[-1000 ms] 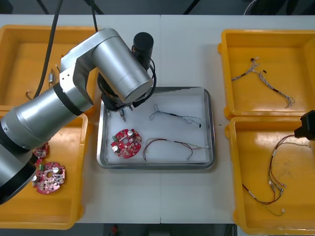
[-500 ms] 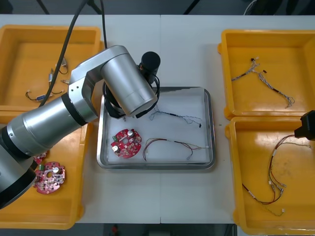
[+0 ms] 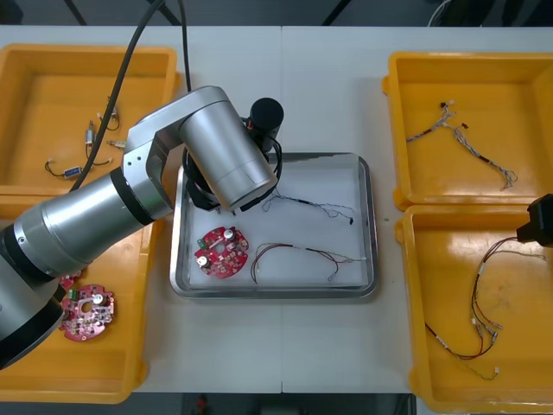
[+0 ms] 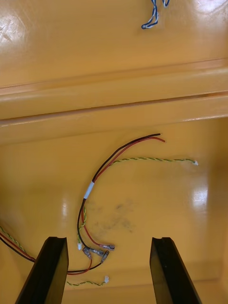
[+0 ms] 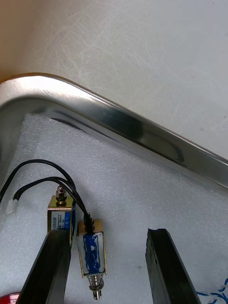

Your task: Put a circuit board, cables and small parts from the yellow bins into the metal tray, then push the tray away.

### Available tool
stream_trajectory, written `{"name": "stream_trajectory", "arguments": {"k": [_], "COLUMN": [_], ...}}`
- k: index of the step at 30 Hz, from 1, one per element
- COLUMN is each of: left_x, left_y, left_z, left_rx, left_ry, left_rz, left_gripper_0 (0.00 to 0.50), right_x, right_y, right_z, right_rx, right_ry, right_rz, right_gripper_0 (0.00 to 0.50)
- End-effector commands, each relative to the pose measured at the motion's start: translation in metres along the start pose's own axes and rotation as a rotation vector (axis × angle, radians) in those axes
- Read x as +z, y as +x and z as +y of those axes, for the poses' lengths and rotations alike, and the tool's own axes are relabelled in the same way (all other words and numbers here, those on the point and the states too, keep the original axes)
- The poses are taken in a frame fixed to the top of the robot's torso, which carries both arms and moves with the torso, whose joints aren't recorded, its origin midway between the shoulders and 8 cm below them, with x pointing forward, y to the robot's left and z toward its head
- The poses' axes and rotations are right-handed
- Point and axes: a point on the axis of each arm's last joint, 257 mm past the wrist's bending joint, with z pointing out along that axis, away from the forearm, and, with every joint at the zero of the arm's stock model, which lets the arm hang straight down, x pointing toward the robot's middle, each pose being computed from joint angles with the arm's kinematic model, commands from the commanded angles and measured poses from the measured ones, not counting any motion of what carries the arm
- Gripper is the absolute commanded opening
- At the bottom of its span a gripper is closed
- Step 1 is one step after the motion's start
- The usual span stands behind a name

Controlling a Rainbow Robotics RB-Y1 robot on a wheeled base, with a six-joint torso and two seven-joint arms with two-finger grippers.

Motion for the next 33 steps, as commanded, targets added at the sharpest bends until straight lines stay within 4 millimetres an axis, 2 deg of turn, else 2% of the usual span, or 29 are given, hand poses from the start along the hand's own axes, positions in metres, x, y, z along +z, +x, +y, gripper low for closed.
{"name": "stream_trajectory", "arguments": {"k": [1,7,10,15,18,19,21,26,31,33], "left_x": [-0.016,-0.047,-0.067,-0.102,-0.117,-0.122,-0.128,-0.139,-0.139,-0.138], "left_y": [0.010,0.008,0.005,-0.014,-0.027,-0.033,-0.042,-0.068,-0.088,-0.095], "left_z": [-0.019,-0.016,-0.008,0.024,0.034,0.039,0.048,0.083,0.125,0.135], "left_rx": [-0.051,-0.055,-0.049,-0.033,-0.002,0.017,0.045,0.107,0.178,0.190], "left_ry": [0.062,0.071,0.061,0.031,0.059,0.066,0.070,0.037,-0.039,-0.039], "left_rz": [0.003,0.042,0.061,0.068,0.063,0.059,0.056,0.070,0.078,0.086], "left_gripper_0": [0.484,0.500,0.500,0.500,0.500,0.500,0.500,0.500,0.500,0.500], "right_x": [-0.008,-0.008,-0.008,-0.008,-0.008,0.000,0.001,-0.013,-0.027,-0.028], "right_y": [-0.007,-0.007,-0.007,-0.007,-0.007,0.002,0.003,-0.006,-0.007,-0.005], "right_z": [0.002,0.002,0.002,0.002,0.002,0.006,0.010,0.020,0.050,0.063], "right_rx": [-0.032,-0.032,-0.032,-0.032,-0.032,-0.036,-0.043,-0.083,-0.156,-0.193], "right_ry": [-0.007,-0.007,-0.007,-0.007,-0.007,-0.017,-0.025,-0.025,-0.100,-0.123], "right_rz": [-0.041,-0.041,-0.041,-0.041,-0.041,-0.011,-0.009,-0.009,0.018,0.028], "right_gripper_0": [0.500,0.500,0.500,0.500,0.500,0.500,0.500,0.500,0.500,0.500]}}
